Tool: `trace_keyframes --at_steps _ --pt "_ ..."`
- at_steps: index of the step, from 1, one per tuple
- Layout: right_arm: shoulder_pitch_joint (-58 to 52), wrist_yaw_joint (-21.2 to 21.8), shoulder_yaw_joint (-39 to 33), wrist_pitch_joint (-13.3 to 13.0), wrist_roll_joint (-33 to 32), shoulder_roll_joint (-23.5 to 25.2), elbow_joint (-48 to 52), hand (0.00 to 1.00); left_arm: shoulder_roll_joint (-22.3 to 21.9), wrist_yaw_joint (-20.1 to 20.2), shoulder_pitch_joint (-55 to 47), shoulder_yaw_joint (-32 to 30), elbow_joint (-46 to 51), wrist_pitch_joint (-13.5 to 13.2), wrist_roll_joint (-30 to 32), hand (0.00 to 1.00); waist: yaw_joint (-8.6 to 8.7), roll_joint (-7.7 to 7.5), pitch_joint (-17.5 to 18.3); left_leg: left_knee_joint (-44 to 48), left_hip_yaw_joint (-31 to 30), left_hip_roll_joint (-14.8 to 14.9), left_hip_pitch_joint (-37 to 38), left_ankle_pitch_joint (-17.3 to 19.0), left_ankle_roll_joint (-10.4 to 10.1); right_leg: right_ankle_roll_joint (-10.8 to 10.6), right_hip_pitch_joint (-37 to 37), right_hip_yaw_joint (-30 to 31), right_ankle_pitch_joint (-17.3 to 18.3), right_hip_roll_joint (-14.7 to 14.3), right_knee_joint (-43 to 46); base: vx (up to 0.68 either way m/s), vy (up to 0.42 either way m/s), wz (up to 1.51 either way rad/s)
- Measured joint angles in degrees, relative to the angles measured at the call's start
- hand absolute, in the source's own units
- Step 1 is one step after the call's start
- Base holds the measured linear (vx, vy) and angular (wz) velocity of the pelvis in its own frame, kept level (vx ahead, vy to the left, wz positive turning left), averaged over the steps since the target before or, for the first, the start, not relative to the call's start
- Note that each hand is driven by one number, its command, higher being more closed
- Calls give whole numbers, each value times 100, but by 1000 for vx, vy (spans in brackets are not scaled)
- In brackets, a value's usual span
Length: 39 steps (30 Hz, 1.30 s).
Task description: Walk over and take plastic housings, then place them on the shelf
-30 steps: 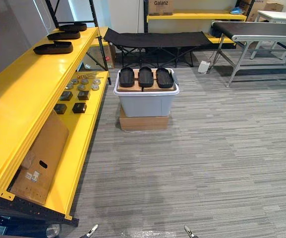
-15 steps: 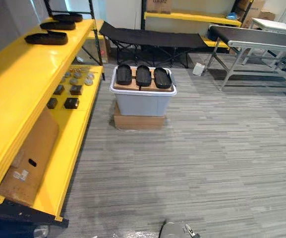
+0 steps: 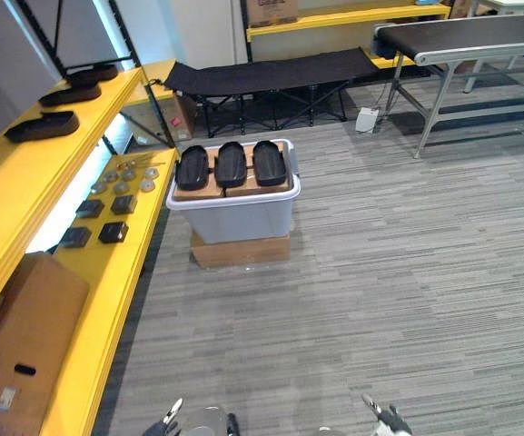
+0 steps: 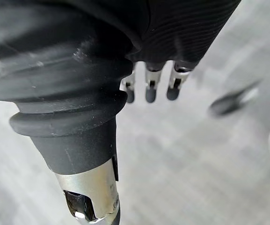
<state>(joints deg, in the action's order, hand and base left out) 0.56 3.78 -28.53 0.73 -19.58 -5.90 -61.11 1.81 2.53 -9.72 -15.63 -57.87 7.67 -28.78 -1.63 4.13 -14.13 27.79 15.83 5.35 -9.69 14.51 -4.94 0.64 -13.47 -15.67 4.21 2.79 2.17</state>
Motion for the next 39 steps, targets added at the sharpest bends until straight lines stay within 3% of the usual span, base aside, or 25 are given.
trace_keyframes --at_steps 1,2,3,4,5,6,7,9,10,11,13,15,17,18,19,20,21,24,25,26,28,32,37,38,39 --pt "-8 -3 0 12 17 23 34 0 -3 1 -28 -1 -18 -6 38 0 -44 5 -4 -406 4 -123 -81 -158 19 -10 -84 8 26 -10 -70 358 1 -19" --pt "-63 -9 7 44 21 47 71 0 -30 10 -131 0 -112 -4 70 0 -126 33 -16 -1379 12 -314 -175 -596 39 -98 -375 -4 125 -106 -258 356 52 1" --pt "-119 -9 39 67 18 56 85 0 -76 12 -213 -4 -163 -4 81 0 -142 80 -31 -1762 33 -288 -185 -793 51 -146 -544 -15 236 -223 -330 284 51 4" --pt "-160 -12 66 83 5 87 86 0 -98 13 -241 -37 -190 -5 87 0 -180 83 -39 -1699 21 -245 -201 -1136 231 -176 -648 0 334 -274 -345 361 125 -6" --pt "-217 -14 184 136 -48 190 84 0 -82 16 -340 -114 -193 -9 141 0 -249 -88 -37 -1597 244 -250 -156 -1540 522 -144 -735 50 635 -198 -296 303 115 -3" --pt "-199 -15 240 190 -77 256 85 0 5 54 -367 -176 -174 -16 175 0 -247 -195 -58 -1481 503 -267 -175 -1549 661 -135 -710 63 899 -80 -90 471 150 8" --pt "-176 -16 278 221 -133 304 69 0 93 18 -326 -207 -177 -44 238 0 -243 -454 -42 -1295 824 -335 -153 -1408 864 -146 -554 60 1259 189 355 326 81 14" --pt "-124 -5 285 292 -158 282 -58 0 155 -76 -261 -221 -204 -110 297 0 -180 -670 -32 -1286 828 -555 -77 -1147 1217 -386 -180 130 1332 481 1452 507 113 14" --pt "-78 12 283 305 -149 315 -124 0 190 -131 -241 -217 -205 -190 426 0 -144 -556 -15 -1351 752 -554 74 -1016 1217 -980 369 304 1025 593 2732 487 131 23" --pt "-68 30 279 311 -149 345 -178 0 210 -137 -191 -208 -198 -225 458 0 -94 -532 -40 -1348 666 -543 173 -954 1163 -1236 633 357 933 661 3370 367 130 37" --pt "-164 171 267 228 251 460 -316 0 272 -173 102 -27 -143 -441 450 0 -102 -592 -196 -1422 499 -589 789 -805 1071 -1128 1020 234 1204 952 4255 531 119 46" --pt "-179 256 303 149 492 452 -294 0 383 -165 299 125 -7 -590 385 0 -54 -571 -190 -1672 199 -583 1200 -756 988 -941 1210 -36 1393 986 3558 438 9 55" --pt "-244 252 334 39 443 449 -205 0 400 -144 798 302 163 -623 207 0 -49 -563 -182 -1845 -159 -525 1355 -637 873 -968 1582 -15 1310 986 2284 318 -90 79" --pt "-255 254 314 25 399 444 -129 0 374 -137 1026 294 187 -622 132 0 -50 -517 -201 -1716 -322 -425 1347 -445 782 -882 1795 62 1038 987 1770 236 -97 40" --pt "-255 254 314 25 399 444 -129 0 374 -137 1026 294 187 -622 132 0 -50 -517 -201 -1716 -322 -425 1347 -445 782 -882 1795 62 1038 987 1770 304 -146 57" --pt "-367 278 277 17 355 433 45 0 238 -162 1113 123 307 -594 -58 0 -35 -425 -187 -1315 -550 -196 1392 -48 602 -794 2049 511 507 798 1321 346 -190 54" --pt "-477 285 279 17 361 439 126 0 154 -175 1091 36 329 -581 -71 0 -17 -413 -136 -1143 -676 -128 1427 94 544 -847 2098 641 358 747 1313 466 -281 85" --pt "-725 264 282 40 323 535 198 0 -84 -263 845 -22 383 -430 -229 0 -13 -559 24 -964 -1010 -117 1577 411 188 -588 2041 572 -251 541 1200 516 -373 81" --pt "-757 234 232 62 114 510 195 0 -225 -341 799 -238 405 -336 -227 0 11 -410 80 -787 -1110 55 1582 535 51 -491 1972 401 -434 418 1281 487 -360 74" --pt "-808 179 244 75 -23 377 212 0 -421 -372 691 -417 409 -199 -216 0 11 -188 192 -379 -1047 285 1403 487 -32 -349 1854 213 -356 264 1261 459 -339 66" --pt "-832 110 242 86 -172 321 224 0 -517 -417 579 -686 322 -123 -205 0 -41 -53 223 475 -926 595 1104 385 -246 -261 1343 41 -296 154 923 388 -310 40" --pt "-814 84 208 67 -279 300 230 0 -414 -503 429 -673 253 -123 -207 0 -69 -87 239 -95 -548 804 1156 353 -224 -271 446 -216 -279 324 343 220 -181 40" --pt "-926 -20 -85 26 -549 169 146 0 -274 -574 294 -985 -211 -85 138 0 -38 -106 248 -1572 -557 1054 1062 -421 -176 -721 155 -422 36 604 165 123 148 11" --pt "-1000 -22 -123 26 -563 166 143 0 -234 -582 221 -1062 -308 -69 279 0 -37 -161 271 -1536 -408 986 1072 -907 -323 -895 136 -377 111 747 248 132 333 -7" --pt "-1001 -27 -126 26 -564 169 127 0 -215 -585 170 -1045 -372 -71 330 0 -41 -276 276 -1529 -356 882 1084 -898 -414 -967 132 -314 111 865 251 153 329 -15"
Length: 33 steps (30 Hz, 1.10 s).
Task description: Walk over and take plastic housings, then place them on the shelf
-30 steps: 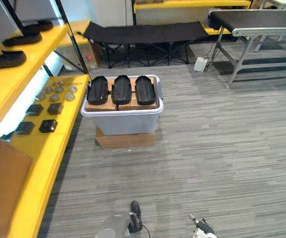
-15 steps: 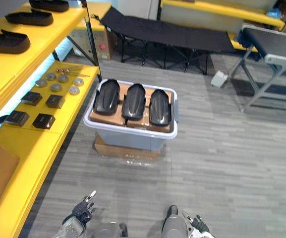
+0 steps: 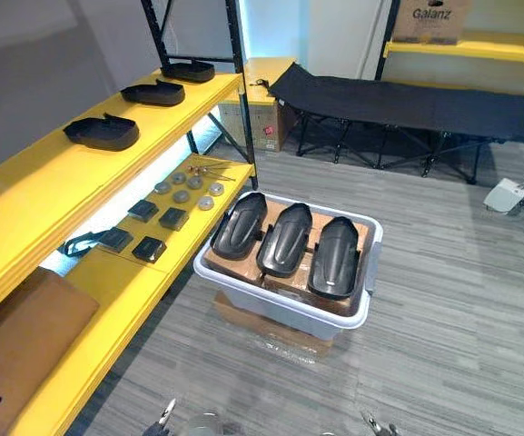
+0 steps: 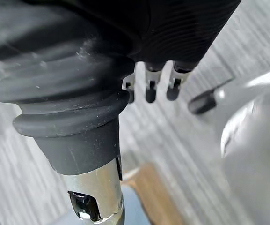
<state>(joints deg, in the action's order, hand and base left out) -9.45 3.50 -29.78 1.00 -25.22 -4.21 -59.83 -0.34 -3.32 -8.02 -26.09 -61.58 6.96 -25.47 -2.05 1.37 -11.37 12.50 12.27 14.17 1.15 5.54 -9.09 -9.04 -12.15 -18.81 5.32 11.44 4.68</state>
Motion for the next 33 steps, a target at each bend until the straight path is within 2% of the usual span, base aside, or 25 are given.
trace_keyframes --at_steps 1,2,4,6,7,10,12,13,15,17,19,22,24,25,26,27,28,29,30,31,33 --pt "7 6 23 0 -4 154 -35 0 175 -12 -97 21 -37 -52 176 0 5 -205 54 -64 114 -293 8 59 95 -101 48 33 -55 267 -57 189 372 -16" --pt "16 11 25 0 -21 336 -101 0 362 -21 -100 129 -35 -94 371 0 16 -484 78 -75 228 -529 -17 99 156 -214 124 47 -125 515 -101 163 281 -15" --pt "98 17 25 1 -94 504 -217 0 541 -27 -37 343 -32 -157 547 0 -17 -673 74 -51 312 -778 -14 237 274 -299 130 43 -335 753 -131 154 233 -16" --pt "100 25 29 -6 -94 536 -241 0 552 -32 82 643 -29 -289 570 0 -13 -553 72 -37 433 -826 83 382 358 -49 185 10 -582 802 -50 129 208 -25" --pt "76 12 27 -109 -92 535 -230 0 559 -16 112 806 -3 -355 564 0 1 -447 104 -73 494 -836 136 434 390 98 214 -7 -721 804 12 96 150 -22" --pt "68 11 139 -257 -92 519 -224 0 597 18 128 1160 237 -559 564 0 113 -359 180 -269 565 -914 269 413 456 212 294 -18 -910 782 9 168 146 -10" --pt "77 8 228 -283 -92 524 -224 0 626 64 252 1420 377 -558 558 0 126 -343 181 -323 556 -844 268 405 470 257 315 -10 -845 652 -89 149 -2 -9" --pt "89 -4 376 -312 -90 535 -223 0 649 95 326 1569 427 -554 543 0 123 -339 183 -363 570 -755 265 405 470 349 286 25 -812 469 -304 72 -61 -21" --pt "130 -104 542 -397 -90 522 -200 0 652 132 406 1627 416 -513 518 0 143 -367 208 -403 594 -660 273 404 466 337 253 -6 -850 337 -491 91 -136 -31" --pt "92 -146 533 -547 -95 456 -205 0 490 134 398 1757 413 -418 516 0 159 -217 241 -414 637 -529 309 367 405 337 260 -6 -849 218 -534 87 -147 -30" --pt "63 -199 534 -677 -95 343 -204 0 374 118 328 1781 369 -303 393 0 166 -90 289 -487 803 -387 511 273 243 336 217 24 -850 99 -552 86 -125 -41" --pt "88 -107 537 -873 49 262 -158 0 354 5 259 1746 242 -318 51 0 169 -37 306 -132 969 -198 574 253 206 315 170 34 -813 29 -400 57 -121 -32" --pt "88 -77 594 -971 131 262 -61 0 373 -52 253 1671 301 -352 -135 0 138 -88 139 887 979 24 366 249 212 286 112 19 -736 59 -134 16 -103 -32" --pt "115 -60 667 -983 126 292 21 0 445 -85 214 1507 420 -480 -112 0 114 -239 35 1731 802 103 -21 296 290 315 -38 76 -697 186 -148 27 -5 -25" --pt "174 -65 694 -1059 121 217 26 0 425 -80 186 1509 417 -512 -74 0 125 -199 12 1580 493 -51 -137 768 89 320 -109 171 -686 267 -178 38 47 -23" --pt "212 -73 685 -1123 119 170 30 0 375 -74 182 1502 433 -526 -60 0 144 -161 -12 1332 363 -157 -204 802 116 319 -115 191 -686 301 -178 32 144 -22" --pt "248 -85 672 -1241 119 86 45 0 293 -72 179 1502 487 -552 -27 0 154 -68 -47 540 197 -364 -216 489 211 214 -93 183 -682 337 -177 10 155 -31" --pt "345 -112 668 -1293 121 117 60 0 296 -55 187 1431 528 -571 -1 0 89 -172 -107 401 258 -560 -152 347 271 -17 -88 164 -601 468 -201 7 136 -34" --pt "378 -126 758 -1354 128 182 82 0 377 -73 187 1426 536 -572 167 0 79 -202 -102 375 280 -638 -138 349 271 -38 -65 144 -576 531 -204 7 97 -34" --pt "458 -182 877 -1420 153 291 105 0 538 -82 175 1437 506 -565 549 0 64 -298 -101 358 331 -713 -163 348 272 -25 40 163 -563 608 -182 -18 78 -23" --pt "490 -373 901 -1557 184 346 274 0 699 -68 157 1532 466 -592 1103 0 63 -398 -97 326 335 -764 -237 353 282 -32 169 164 -557 626 -151 -43 62 -15"
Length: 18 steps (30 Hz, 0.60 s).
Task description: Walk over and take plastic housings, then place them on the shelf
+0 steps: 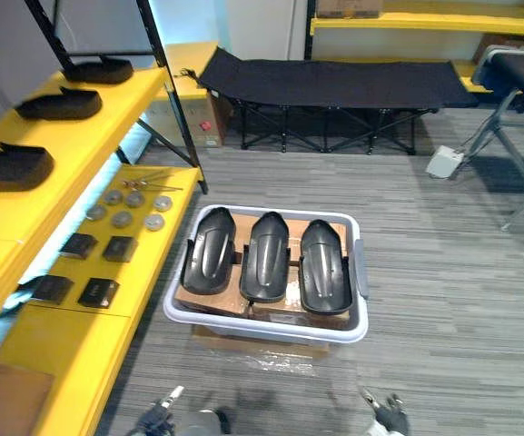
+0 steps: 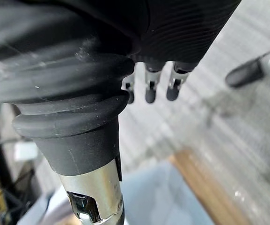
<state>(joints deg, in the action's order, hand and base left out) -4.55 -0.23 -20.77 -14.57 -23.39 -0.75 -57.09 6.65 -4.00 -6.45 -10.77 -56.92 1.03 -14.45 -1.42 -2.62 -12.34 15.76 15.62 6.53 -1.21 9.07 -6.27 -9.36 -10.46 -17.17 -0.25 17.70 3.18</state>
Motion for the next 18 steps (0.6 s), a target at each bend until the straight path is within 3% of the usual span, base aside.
trace_keyframes --at_steps 3,4,5,6,8,10,13,14,17,18 --pt "-216 -617 26 -453 244 -7 1394 0 137 -1 -116 110 87 -110 71 0 31 -143 46 -137 18 -134 -126 -14 46 -160 243 37 467 107 20 -31 -35 -13" --pt "-221 -973 -13 -588 479 -64 2152 0 127 -11 -155 205 152 -102 -128 0 126 -94 5 -112 -60 -132 -177 -16 43 -322 294 61 560 95 40 -22 -79 -2" --pt "-243 -1172 -69 -682 628 -96 2548 0 122 -11 -159 269 200 -95 -222 0 166 -69 7 -128 -111 -132 -198 -16 42 -286 370 86 587 77 94 29 -98 -10" --pt "-282 -1508 -289 -793 855 -175 3774 0 28 -1 -235 333 410 -91 -366 0 211 89 12 -59 -264 -83 -295 -9 41 -305 491 163 542 -7 194 39 -51 -14" --pt "-266 -1662 -412 -825 908 -250 4400 0 -8 36 -276 362 556 -94 -364 0 229 157 -18 102 -312 33 -402 30 20 -254 529 205 459 -107 242 65 -28 -11" --pt "-70 -1869 -596 -835 1104 -369 5164 0 4 104 -252 414 820 -119 -355 0 217 98 -69 328 -330 244 -578 59 -1 -61 664 342 325 -304 251 54 -16 -18" --pt "608 -2097 -735 -854 1115 -744 5672 0 90 254 -5 498 1079 -233 -348 0 224 -191 -559 296 -366 331 -696 63 -5 70 865 473 188 -414 234 -23 0 -18" --pt "768 -2175 -732 -851 1113 -848 5672 0 91 267 90 529 1082 -235 -352 0 224 -199 -649 308 -404 343 -781 63 -5 72 934 469 114 -437 219 -86 47 -2" --pt "1800 -2622 -564 -551 1054 -1501 5638 0 146 288 490 629 1143 -347 -344 0 158 -164 -1261 541 -582 350 -1166 95 52 109 1117 459 -141 -473 143 -101 87 13" --pt "1983 -2621 -505 -433 985 -1626 5588 0 161 283 542 658 1158 -352 -327 0 129 -161 -1317 600 -598 343 -1284 96 55 107 1174 453 -144 -469 145 -111 68 20"
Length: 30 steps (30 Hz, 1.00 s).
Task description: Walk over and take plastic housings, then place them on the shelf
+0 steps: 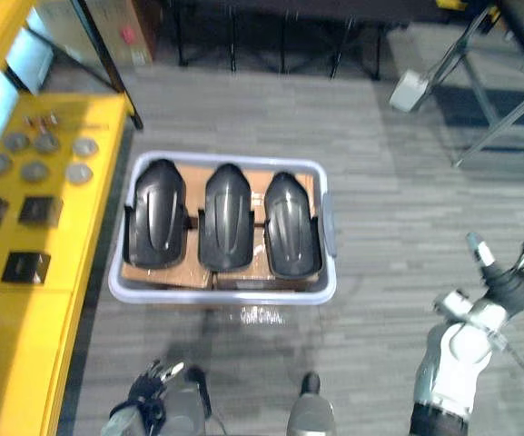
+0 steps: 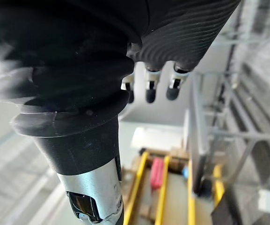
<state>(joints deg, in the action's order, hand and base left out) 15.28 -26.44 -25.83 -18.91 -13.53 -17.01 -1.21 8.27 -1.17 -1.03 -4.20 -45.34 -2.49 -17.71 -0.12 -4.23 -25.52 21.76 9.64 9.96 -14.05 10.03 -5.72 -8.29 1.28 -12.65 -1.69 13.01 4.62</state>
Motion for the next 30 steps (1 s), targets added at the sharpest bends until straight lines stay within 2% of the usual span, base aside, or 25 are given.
trace_keyframes --at_steps 2,3,4,6,9,11,15,18,24,25,30 --pt "836 43 342 503 -596 -597 -879 0 28 -34 154 52 33 -8 31 0 -140 35 -110 188 -169 -5 -394 0 8 -20 222 -37 -11 -21 2 -104 49 23" --pt "1067 95 433 673 -748 -747 -1240 0 26 -41 171 54 36 -9 32 0 -191 45 -115 224 -225 -6 -468 -1 9 -20 266 -50 -11 -25 2 -100 29 42" --pt "1772 265 739 996 -1161 -1205 -2454 0 20 -50 309 133 -16 -47 63 0 -302 195 -202 305 -454 -55 -645 -1 10 -20 273 -191 -11 -38 18 -78 27 43" --pt "2276 465 1142 1196 -1449 -1498 -3374 0 19 -92 405 275 -35 -123 26 0 -429 308 -256 375 -624 -91 -836 -5 15 -21 349 -341 -11 -39 43 -68 21 34" --pt "2693 615 1426 1324 -1581 -1855 -4150 0 14 -93 533 345 -107 -127 7 0 -569 464 -341 462 -789 -139 -1028 -20 39 -24 448 -490 -9 -20 173 -45 27 26" --pt "3186 782 1673 1566 -1670 -2142 -4741 0 35 -99 578 459 -371 -237 -38 0 -631 571 -398 487 -891 -200 -1150 -40 70 -25 534 -607 -7 17 257 -45 43 20" --pt "3600 929 1972 1867 -1666 -2421 -5205 0 18 -82 605 602 -681 -284 -292 0 -777 754 -480 478 -1042 -272 -1274 -109 165 -11 671 -775 50 69 452 -34 14 18" --pt "3615 1040 2086 1939 -1630 -2420 -5314 0 32 -45 622 750 -756 -293 -444 0 -864 760 -478 487 -1072 -308 -1319 -118 160 -33 714 -784 194 121 575 -17 -15 10" --pt "3536 1263 2163 2105 -1219 -2419 -5257 0 37 -23 620 777 -757 -332 -449 0 -854 768 -474 483 -1068 -320 -1298 -173 207 -5 762 -783 244 159 701 -25 -14 -2" --pt "3431 1333 2215 2196 -963 -2416 -5147 0 37 -2 620 779 -756 -336 -449 0 -853 769 -473 483 -1063 -321 -1295 -181 195 -5 763 -782 245 164 702 -32 -5 -3" --pt "3171 1422 2271 2253 -386 -2222 -5075 0 40 4 616 834 -756 -403 -497 0 -852 780 -467 432 -1035 -329 -1210 -215 183 -9 756 -772 249 191 738 -58 -7 -4"
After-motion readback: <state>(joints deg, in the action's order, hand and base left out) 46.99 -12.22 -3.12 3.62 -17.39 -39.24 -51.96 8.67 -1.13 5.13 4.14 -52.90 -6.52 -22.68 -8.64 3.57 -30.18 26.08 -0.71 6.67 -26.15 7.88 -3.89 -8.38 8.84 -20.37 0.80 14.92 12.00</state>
